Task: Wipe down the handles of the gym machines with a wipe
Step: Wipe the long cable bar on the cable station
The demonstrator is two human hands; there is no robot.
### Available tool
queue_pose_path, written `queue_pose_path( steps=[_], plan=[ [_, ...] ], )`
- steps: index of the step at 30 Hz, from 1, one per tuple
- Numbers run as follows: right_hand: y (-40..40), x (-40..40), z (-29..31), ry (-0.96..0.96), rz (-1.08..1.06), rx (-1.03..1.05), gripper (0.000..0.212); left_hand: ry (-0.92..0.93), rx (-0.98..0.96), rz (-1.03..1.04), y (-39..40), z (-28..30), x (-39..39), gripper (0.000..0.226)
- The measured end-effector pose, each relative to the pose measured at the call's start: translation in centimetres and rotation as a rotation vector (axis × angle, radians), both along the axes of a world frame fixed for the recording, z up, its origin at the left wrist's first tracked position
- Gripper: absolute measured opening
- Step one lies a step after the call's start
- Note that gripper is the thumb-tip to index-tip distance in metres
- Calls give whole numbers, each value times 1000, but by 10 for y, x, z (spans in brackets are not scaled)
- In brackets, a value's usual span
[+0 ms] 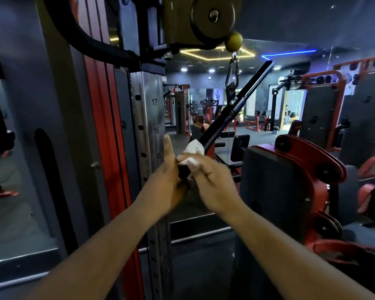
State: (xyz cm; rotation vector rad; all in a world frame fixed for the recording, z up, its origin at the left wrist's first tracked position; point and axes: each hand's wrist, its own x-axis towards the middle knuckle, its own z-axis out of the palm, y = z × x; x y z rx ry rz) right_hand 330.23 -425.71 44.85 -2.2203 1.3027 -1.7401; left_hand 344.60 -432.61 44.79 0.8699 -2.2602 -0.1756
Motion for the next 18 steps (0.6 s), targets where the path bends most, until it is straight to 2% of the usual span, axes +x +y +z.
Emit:
queue_pose_path(
  steps=[2,5,7,9,11,14,18],
  plan=[
    [-1,-17,7,-391,41,-57,27,25,46,31,8,0,-2,113],
    [-22,-54,34,-1025,-63,-235,25,8,2,67,14,8,-6,76],
    [-36,-66,48,-1259,-96,-227,25,4,-19,86,17,13,-10,66],
    [-51,-63,50,-1330,-69,-53,21,0,-60,100,21,15,-15,65],
    [-61,-47,50,-1407,96,57,18,-34,-110,128,26,14,-20,67],
    [-60,-21,46,-1530,185,50,23,-97,-165,182,26,12,-25,66],
    [-29,10,13,-1483,248,146,23,-139,-192,238,30,11,-24,65]
  ],
)
